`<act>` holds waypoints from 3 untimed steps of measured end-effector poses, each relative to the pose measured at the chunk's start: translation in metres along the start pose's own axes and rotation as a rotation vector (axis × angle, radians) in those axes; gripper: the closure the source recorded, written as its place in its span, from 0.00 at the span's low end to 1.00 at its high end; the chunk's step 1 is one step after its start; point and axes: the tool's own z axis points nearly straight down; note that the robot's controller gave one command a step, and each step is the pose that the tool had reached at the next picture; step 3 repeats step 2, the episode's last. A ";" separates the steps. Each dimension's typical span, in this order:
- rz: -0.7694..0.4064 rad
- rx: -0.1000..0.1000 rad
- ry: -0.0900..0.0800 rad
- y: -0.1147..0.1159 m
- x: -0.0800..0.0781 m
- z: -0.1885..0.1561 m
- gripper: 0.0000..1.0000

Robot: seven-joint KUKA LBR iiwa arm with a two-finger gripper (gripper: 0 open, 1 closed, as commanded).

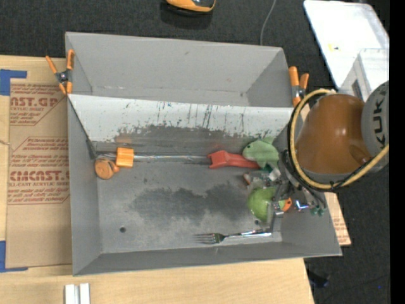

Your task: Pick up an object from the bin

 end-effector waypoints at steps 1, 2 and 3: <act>0.000 -0.001 0.004 0.000 0.001 -0.007 1.00; -0.001 -0.001 0.005 0.001 0.001 -0.035 1.00; -0.001 -0.001 0.005 0.001 0.001 -0.035 1.00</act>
Offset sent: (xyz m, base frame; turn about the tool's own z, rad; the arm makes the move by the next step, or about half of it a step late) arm -0.0008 0.0002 0.0474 0.0000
